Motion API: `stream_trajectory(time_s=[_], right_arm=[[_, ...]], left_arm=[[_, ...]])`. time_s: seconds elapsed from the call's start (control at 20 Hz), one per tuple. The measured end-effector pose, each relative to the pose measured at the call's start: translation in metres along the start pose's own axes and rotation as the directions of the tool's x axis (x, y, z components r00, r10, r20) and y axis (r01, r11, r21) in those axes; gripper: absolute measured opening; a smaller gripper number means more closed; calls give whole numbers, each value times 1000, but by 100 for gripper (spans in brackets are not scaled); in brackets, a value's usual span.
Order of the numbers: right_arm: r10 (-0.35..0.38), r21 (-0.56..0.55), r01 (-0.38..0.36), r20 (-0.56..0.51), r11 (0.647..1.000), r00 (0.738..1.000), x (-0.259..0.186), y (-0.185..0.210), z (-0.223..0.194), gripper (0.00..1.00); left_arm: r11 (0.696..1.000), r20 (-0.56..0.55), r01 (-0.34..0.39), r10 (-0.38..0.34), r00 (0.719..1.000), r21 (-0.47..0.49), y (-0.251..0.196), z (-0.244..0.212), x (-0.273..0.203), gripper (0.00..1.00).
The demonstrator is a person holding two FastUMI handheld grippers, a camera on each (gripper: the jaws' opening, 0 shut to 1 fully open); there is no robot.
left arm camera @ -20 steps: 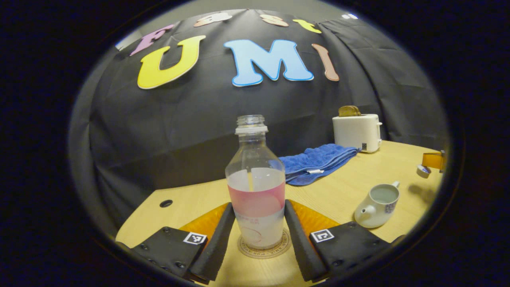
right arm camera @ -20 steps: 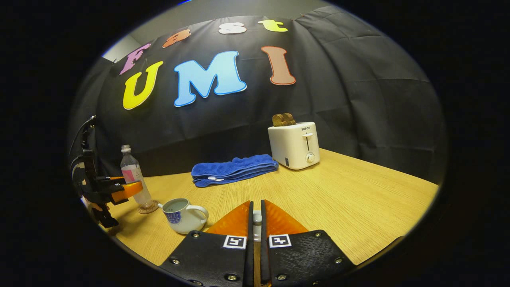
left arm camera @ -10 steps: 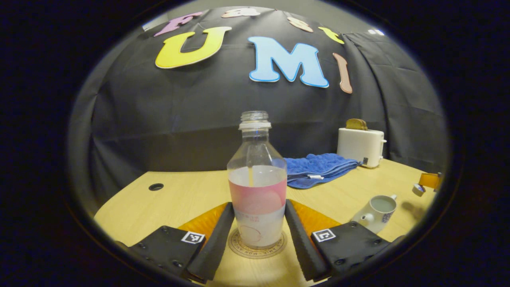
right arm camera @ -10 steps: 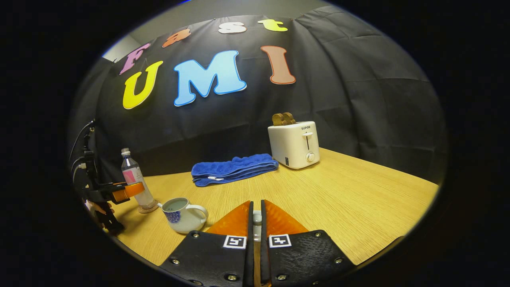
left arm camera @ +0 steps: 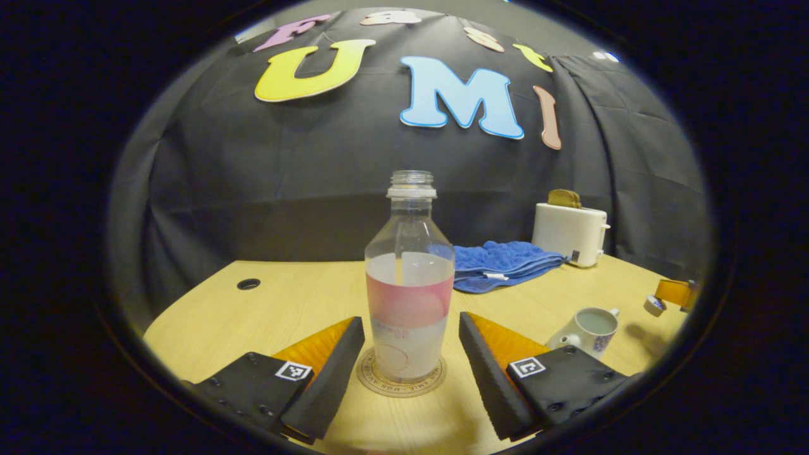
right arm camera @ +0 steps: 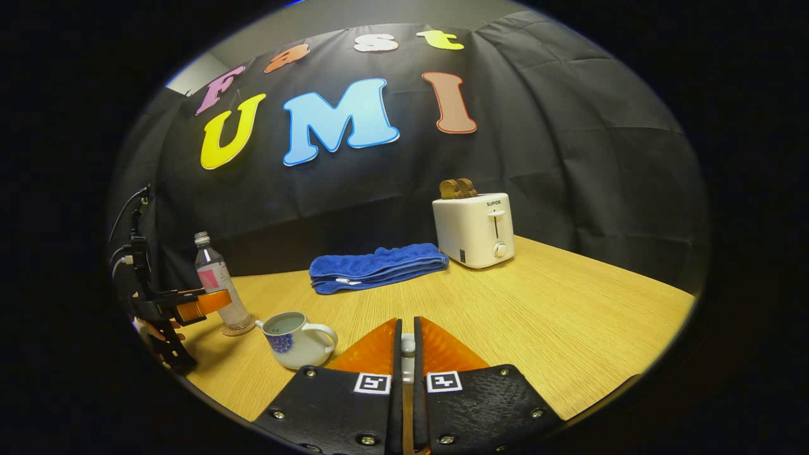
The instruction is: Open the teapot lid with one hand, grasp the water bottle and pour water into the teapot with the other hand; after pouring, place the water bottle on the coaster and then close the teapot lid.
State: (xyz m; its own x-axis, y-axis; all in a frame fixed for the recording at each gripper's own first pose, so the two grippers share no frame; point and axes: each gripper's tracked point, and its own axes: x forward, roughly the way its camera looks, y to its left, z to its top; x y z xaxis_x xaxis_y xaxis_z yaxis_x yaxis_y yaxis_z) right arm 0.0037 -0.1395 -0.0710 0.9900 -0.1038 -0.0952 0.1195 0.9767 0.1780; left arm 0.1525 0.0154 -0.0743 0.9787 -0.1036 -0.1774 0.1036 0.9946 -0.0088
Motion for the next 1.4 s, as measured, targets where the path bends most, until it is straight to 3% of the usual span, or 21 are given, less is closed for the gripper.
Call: stream_trajectory(time_s=[0.6,0.95,1.4], right_arm=[[165,-88,-163,14,983,986,18,92,33,6],[232,-115,-234,-29,965,972,38,138,29,6],[231,-116,-244,-111,963,967,54,146,0,6]], left_arm=[[998,40,-28,31,999,-62,9,10,-78,100],[997,51,-68,70,996,-30,24,9,-108,100],[996,84,-85,88,993,-38,32,18,-122,100]])
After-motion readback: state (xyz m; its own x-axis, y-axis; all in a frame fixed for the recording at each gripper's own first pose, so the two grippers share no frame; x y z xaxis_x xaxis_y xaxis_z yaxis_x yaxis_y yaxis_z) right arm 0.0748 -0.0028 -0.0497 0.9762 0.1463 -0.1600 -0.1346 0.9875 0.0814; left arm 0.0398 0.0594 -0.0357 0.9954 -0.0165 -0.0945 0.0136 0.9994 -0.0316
